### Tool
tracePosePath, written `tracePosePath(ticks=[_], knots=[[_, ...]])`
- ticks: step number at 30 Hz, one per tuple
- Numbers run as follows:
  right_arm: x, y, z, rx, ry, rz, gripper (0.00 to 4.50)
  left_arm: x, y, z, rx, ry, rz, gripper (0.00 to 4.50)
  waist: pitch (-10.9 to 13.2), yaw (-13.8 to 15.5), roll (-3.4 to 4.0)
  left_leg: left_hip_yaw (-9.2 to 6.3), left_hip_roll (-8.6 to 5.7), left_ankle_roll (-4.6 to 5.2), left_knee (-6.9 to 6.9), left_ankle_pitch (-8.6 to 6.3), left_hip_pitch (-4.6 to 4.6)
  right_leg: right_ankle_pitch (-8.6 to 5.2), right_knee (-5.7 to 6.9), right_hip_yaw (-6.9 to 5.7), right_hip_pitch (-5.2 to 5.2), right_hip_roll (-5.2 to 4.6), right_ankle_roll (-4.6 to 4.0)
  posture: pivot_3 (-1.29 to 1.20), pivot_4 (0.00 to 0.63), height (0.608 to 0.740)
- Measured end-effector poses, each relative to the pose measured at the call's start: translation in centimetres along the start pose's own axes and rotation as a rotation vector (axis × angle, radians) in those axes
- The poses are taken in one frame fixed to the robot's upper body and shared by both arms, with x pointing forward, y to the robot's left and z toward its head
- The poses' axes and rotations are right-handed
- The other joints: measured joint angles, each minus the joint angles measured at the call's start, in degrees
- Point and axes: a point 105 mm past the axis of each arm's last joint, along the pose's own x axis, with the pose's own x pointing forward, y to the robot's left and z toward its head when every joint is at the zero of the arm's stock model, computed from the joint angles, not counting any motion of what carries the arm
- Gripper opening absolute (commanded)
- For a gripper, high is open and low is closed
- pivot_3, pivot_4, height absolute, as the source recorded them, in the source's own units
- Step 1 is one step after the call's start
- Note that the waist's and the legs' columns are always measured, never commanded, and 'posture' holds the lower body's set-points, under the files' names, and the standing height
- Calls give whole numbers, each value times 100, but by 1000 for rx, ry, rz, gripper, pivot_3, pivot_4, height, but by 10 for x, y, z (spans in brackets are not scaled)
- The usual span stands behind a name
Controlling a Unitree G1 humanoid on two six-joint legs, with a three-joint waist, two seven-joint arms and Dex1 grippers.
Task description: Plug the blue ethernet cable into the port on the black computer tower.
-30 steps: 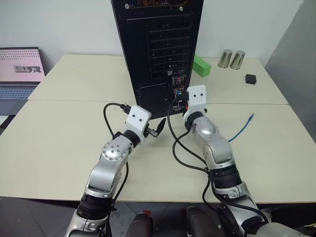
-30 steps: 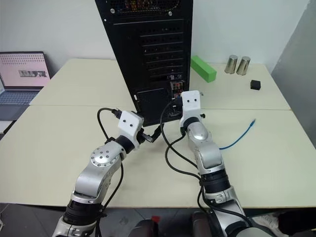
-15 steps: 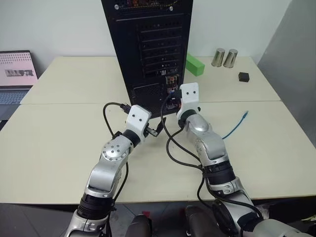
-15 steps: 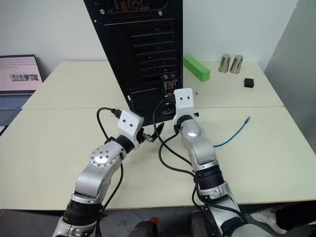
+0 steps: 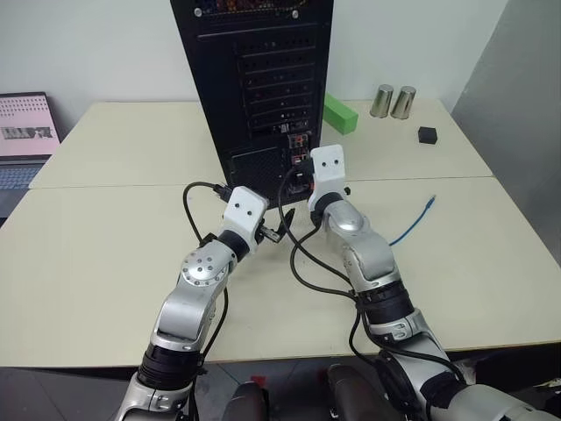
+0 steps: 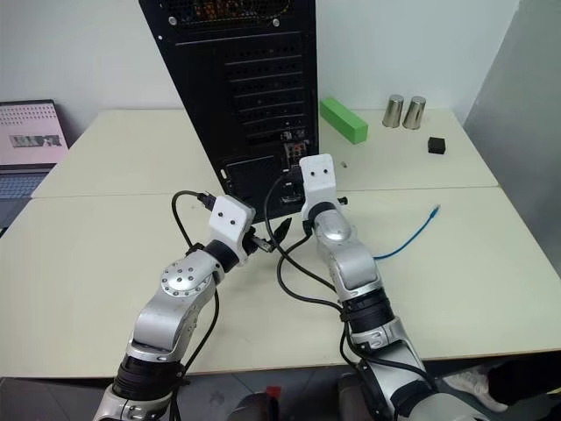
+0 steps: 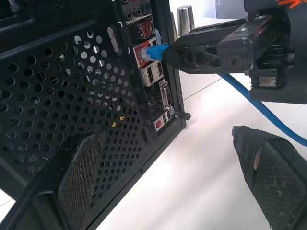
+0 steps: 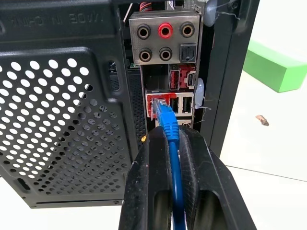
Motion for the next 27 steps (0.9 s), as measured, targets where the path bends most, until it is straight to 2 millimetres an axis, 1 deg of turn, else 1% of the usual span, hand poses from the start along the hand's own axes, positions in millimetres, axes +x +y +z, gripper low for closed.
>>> tracePosePath(ticks=[7,18,27], knots=[[0,4,1,-41,-9,1,0,0,0,0,2,1,1,4483,1,0,1,5,0,0,-6,0,-5,0,-3,4,-8,0,0,0,150,740],[0,5,2,-40,-12,4,0,0,0,0,1,0,2,4483,1,0,1,12,1,0,-6,0,-15,0,-3,7,-20,0,0,0,150,740],[5,6,3,-27,-1,16,0,1,-2,1,-5,-4,2,4483,1,-9,1,20,3,0,-5,0,-16,2,3,10,-27,0,-2,0,150,740]])
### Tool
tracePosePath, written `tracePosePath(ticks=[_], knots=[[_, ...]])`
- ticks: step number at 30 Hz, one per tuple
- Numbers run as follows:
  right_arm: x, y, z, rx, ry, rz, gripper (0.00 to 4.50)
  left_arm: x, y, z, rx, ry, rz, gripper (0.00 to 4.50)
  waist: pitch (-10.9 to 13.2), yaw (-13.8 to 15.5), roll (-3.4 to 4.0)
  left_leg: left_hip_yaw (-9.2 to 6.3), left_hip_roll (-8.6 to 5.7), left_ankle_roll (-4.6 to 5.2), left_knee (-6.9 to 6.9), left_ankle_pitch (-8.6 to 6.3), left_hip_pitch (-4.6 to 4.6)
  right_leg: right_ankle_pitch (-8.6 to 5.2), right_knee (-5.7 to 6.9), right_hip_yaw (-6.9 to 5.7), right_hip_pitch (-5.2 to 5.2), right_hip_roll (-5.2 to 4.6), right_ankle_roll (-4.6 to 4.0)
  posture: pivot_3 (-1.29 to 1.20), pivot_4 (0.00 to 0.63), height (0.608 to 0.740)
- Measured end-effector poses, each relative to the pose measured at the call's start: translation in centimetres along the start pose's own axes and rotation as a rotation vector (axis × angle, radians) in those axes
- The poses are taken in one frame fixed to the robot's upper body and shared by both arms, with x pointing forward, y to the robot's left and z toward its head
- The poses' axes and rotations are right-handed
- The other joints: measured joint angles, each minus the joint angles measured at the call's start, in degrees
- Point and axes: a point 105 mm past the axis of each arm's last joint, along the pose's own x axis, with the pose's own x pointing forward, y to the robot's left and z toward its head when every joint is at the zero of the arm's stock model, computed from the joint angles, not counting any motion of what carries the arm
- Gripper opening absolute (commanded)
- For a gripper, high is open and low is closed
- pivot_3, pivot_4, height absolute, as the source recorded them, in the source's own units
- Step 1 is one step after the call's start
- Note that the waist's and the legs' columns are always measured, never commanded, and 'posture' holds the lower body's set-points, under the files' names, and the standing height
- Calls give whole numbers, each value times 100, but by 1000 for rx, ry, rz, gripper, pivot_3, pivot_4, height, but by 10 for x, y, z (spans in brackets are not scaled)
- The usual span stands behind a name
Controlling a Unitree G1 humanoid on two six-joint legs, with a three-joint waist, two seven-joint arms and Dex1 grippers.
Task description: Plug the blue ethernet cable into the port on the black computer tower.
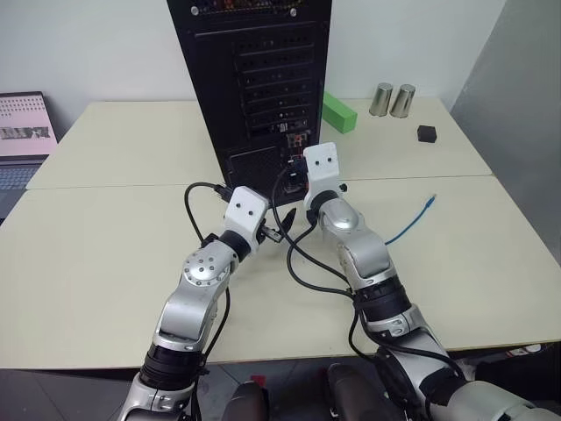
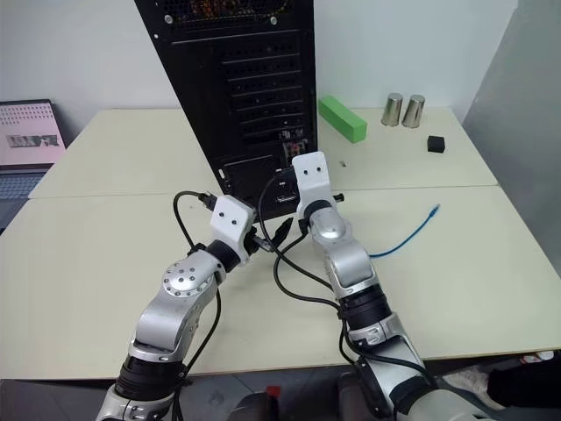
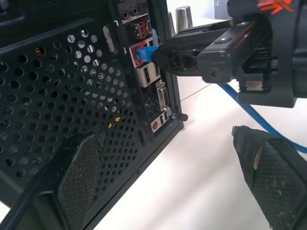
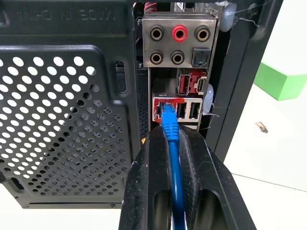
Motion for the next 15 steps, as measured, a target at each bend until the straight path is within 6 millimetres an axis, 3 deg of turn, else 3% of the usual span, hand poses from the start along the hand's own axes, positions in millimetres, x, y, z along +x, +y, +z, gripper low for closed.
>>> tracePosePath(ticks=[6,8,15], knots=[[0,1,0,8,2,8,0,0,0,0,0,-2,1,4483,0,-4,0,3,0,0,1,0,0,1,3,1,-3,1,-1,0,150,740],[0,1,0,11,0,18,685,0,0,1,1,-4,3,4500,0,-10,0,6,1,0,0,0,-2,1,4,3,-8,1,-1,0,150,740],[-11,12,28,18,-120,123,2094,0,2,0,9,-3,11,4500,0,48,0,-23,-7,-1,3,0,-49,5,24,-12,-43,-5,-14,0,150,740]])
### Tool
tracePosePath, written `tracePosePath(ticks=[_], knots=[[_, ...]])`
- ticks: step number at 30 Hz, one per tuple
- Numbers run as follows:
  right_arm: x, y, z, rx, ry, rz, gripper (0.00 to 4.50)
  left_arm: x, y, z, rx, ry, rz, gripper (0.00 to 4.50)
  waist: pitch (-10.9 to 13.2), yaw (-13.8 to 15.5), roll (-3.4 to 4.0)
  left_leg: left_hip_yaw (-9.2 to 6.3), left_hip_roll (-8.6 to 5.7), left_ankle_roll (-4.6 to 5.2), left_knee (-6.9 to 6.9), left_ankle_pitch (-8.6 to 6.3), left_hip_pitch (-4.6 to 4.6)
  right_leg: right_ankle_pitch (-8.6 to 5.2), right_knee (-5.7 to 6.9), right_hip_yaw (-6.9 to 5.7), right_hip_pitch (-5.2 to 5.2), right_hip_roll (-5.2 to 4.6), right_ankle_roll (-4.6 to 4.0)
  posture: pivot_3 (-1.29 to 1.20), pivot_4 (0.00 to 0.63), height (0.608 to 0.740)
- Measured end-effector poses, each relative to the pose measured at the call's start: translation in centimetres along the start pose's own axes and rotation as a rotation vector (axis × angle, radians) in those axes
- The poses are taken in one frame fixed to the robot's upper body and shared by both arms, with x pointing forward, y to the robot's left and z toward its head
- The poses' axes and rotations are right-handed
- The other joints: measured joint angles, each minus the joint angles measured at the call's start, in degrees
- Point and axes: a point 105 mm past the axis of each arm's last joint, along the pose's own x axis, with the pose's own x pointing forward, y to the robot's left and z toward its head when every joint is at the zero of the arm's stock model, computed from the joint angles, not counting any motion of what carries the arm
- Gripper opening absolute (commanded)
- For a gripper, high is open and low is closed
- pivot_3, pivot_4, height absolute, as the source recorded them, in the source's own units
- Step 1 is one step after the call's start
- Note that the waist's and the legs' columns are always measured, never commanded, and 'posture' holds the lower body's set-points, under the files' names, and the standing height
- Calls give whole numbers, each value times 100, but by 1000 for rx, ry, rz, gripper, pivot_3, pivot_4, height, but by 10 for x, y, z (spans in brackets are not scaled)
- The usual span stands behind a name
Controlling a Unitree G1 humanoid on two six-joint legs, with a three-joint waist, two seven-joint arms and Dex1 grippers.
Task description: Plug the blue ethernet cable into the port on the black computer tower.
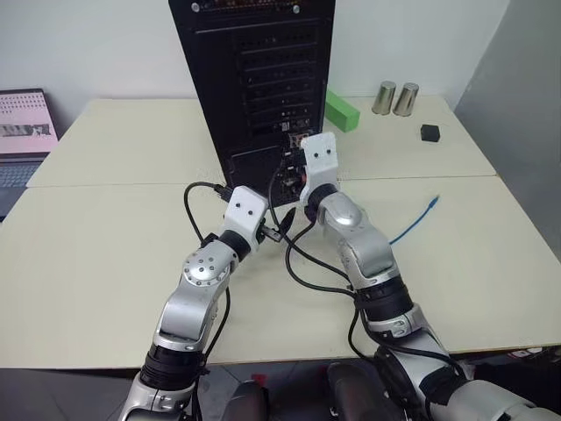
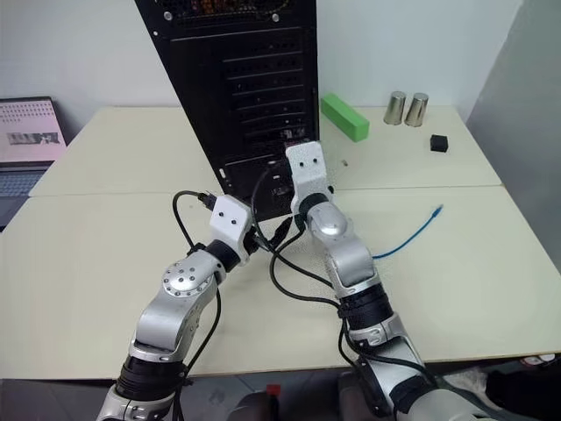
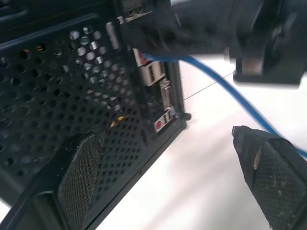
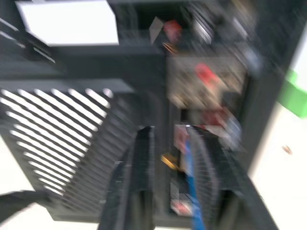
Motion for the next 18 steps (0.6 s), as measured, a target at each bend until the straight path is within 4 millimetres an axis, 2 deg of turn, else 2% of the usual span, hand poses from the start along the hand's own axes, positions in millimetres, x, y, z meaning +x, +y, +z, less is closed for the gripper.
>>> tracePosePath(ticks=[3,7,10,12,14,15,18], knots=[[-8,-5,-8,0,15,2,2774,0,2,-1,10,5,8,4500,0,31,0,-12,-6,-1,5,1,-22,9,-31,-10,0,-8,-10,0,150,740],[-35,-21,-22,-12,60,-9,3664,-3,10,-2,24,15,30,4500,0,149,0,-14,-14,-2,5,1,-31,11,-44,-13,0,-18,-7,0,150,740],[-48,-29,-20,-48,70,3,4300,-5,17,-3,27,23,49,4500,0,176,0,-16,-13,-2,5,1,-31,10,-43,-16,0,-18,-7,0,150,740],[-55,-32,-11,-74,48,23,4408,-6,18,-4,23,31,44,4500,0,180,0,-17,-12,-2,7,1,-30,9,-43,-18,1,-15,-6,0,150,740],[-68,-45,-2,-107,38,44,4408,-8,19,-7,23,56,5,4500,0,179,0,-20,-12,-2,7,1,-29,-3,-44,-23,4,-12,15,0,150,740],[-76,-58,2,-120,39,44,4408,-12,26,-9,21,75,0,4500,0,179,0,-20,-11,-2,8,1,-28,-7,-44,-23,6,-11,20,0,150,740],[-96,-79,2,-151,75,97,4408,-20,41,-7,37,93,-25,4500,0,178,0,-18,-11,-1,8,1,-25,-8,-45,-24,9,-10,21,0,150,740]])
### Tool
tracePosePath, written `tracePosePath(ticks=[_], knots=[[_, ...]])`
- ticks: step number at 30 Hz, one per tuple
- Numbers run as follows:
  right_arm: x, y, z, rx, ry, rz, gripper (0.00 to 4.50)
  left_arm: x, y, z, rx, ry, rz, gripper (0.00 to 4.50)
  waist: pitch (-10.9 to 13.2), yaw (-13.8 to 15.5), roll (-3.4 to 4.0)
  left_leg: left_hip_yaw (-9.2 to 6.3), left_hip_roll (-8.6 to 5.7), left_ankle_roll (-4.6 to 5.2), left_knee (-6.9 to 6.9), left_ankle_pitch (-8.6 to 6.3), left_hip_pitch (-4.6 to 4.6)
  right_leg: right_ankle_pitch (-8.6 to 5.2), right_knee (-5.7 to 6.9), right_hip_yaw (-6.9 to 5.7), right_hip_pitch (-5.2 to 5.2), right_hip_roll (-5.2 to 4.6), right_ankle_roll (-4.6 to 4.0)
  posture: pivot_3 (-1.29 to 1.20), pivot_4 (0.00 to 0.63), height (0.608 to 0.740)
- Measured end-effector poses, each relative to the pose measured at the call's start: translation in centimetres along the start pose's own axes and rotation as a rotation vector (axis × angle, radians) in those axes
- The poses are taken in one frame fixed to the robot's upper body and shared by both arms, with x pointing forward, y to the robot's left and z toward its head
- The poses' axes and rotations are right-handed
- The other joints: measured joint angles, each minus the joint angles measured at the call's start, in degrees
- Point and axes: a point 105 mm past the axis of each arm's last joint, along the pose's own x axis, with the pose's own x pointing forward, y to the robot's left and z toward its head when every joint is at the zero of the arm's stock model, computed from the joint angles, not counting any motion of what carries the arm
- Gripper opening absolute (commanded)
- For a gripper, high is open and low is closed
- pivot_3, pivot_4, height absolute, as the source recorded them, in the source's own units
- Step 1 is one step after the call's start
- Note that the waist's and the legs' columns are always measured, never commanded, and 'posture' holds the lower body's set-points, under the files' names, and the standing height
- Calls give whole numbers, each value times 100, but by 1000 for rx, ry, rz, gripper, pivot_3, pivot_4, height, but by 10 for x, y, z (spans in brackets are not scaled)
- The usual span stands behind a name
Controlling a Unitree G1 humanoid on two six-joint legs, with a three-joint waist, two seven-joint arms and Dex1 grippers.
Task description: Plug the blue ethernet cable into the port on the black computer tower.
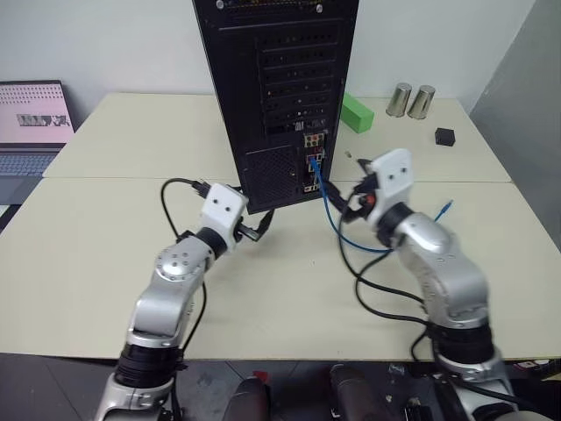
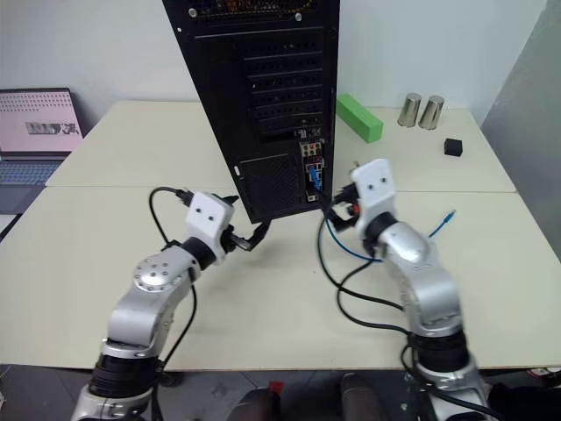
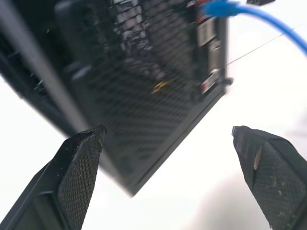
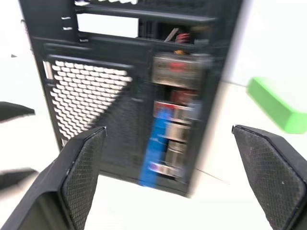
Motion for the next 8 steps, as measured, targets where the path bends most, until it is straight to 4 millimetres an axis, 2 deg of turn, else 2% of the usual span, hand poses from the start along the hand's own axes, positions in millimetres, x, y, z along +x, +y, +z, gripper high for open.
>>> tracePosePath(ticks=[3,6,8], knots=[[-11,-7,-4,-6,28,62,4408,-3,3,6,7,-12,-52,4500,2,-2,0,4,0,0,1,0,0,0,0,4,0,0,0,0,150,740],[-24,-22,5,-14,14,80,4408,-6,6,16,-10,-35,-110,4500,2,-1,-1,5,-1,1,3,0,3,0,0,6,4,0,0,0,150,740],[-26,-25,7,-18,12,81,4408,-8,5,18,-15,-41,-125,4500,2,-7,0,7,0,1,2,0,4,0,0,7,4,1,0,0,150,740]])
